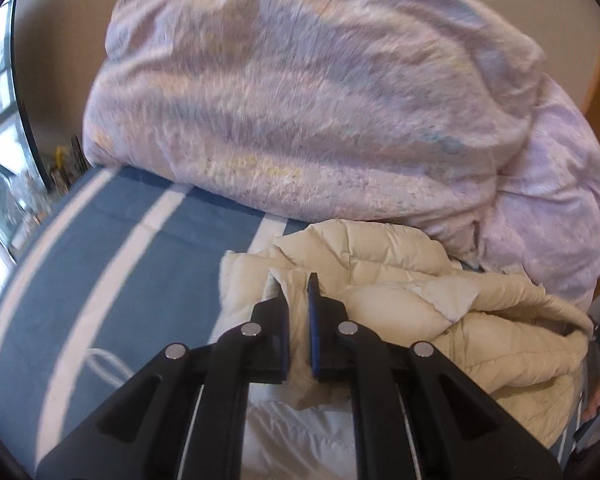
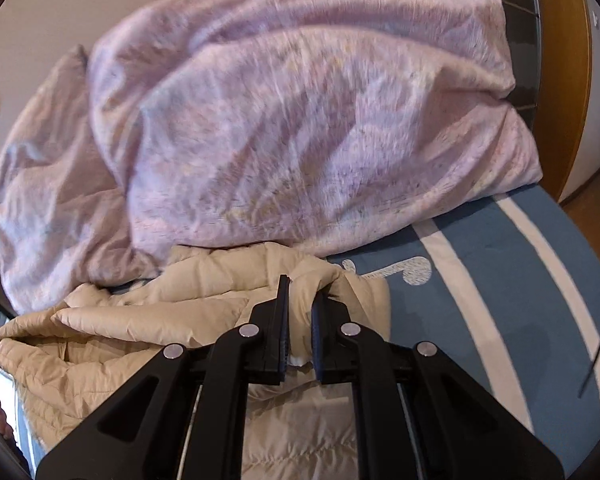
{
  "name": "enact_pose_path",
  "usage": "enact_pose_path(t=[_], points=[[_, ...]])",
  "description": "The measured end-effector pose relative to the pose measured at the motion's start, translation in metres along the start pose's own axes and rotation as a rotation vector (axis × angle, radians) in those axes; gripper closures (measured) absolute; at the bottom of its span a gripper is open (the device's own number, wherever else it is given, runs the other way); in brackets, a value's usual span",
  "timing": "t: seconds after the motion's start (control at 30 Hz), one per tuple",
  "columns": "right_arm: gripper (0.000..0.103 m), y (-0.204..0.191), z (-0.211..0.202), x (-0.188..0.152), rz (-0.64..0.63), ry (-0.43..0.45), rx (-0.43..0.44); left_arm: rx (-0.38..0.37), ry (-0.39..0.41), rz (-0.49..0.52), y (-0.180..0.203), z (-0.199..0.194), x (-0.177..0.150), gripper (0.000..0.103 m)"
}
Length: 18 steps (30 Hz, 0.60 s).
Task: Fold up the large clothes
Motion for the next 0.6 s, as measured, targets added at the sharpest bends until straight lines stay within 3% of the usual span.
enact_pose_path(t=[0.13, 0.23, 0.33, 0.37, 0.4, 0.43, 0.47, 0.6], points=[[0.088, 0.005, 0.025, 0.001, 0.059, -0.008, 0.017, 0.001, -0.021, -0.014, 0.002, 0.033, -0.001, 0.093], [0.073, 0.009, 0.033, 0.003, 0.089, -0.007, 0.027, 0.0, -0.02, -0.014, 0.006, 0.046, -0.001, 0.09], [0.043, 0.011, 0.028, 0.009, 0.122, 0.016, 0.056, -0.016, -0.012, -0.033, 0.01, 0.051, 0.003, 0.075], [0.028, 0.012, 0.021, 0.013, 0.129, 0.04, 0.068, -0.028, -0.006, -0.04, 0.011, 0.049, 0.005, 0.063], [0.022, 0.013, 0.01, 0.019, 0.129, 0.084, 0.075, -0.032, 0.007, -0.041, 0.012, 0.045, 0.008, 0.051], [0.022, 0.013, -0.001, 0.024, 0.12, 0.124, 0.085, -0.026, 0.03, -0.035, 0.011, 0.037, 0.012, 0.044], [0.022, 0.012, -0.011, 0.026, 0.109, 0.151, 0.094, -0.013, 0.054, -0.027, 0.01, 0.03, 0.016, 0.03], [0.024, 0.005, -0.037, 0.023, 0.031, 0.176, 0.133, -0.01, 0.14, 0.011, 0.012, -0.008, 0.022, 0.023]])
Point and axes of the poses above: each gripper's, at about its wrist camera, not at the fingertips, and z roughly the way its jaws point, y to its right, x to its top, the point moved 10 cm from there along z, roughly the way its jaws point, and after that the axes turned 7 degrees about z, right-handed, at the moved point
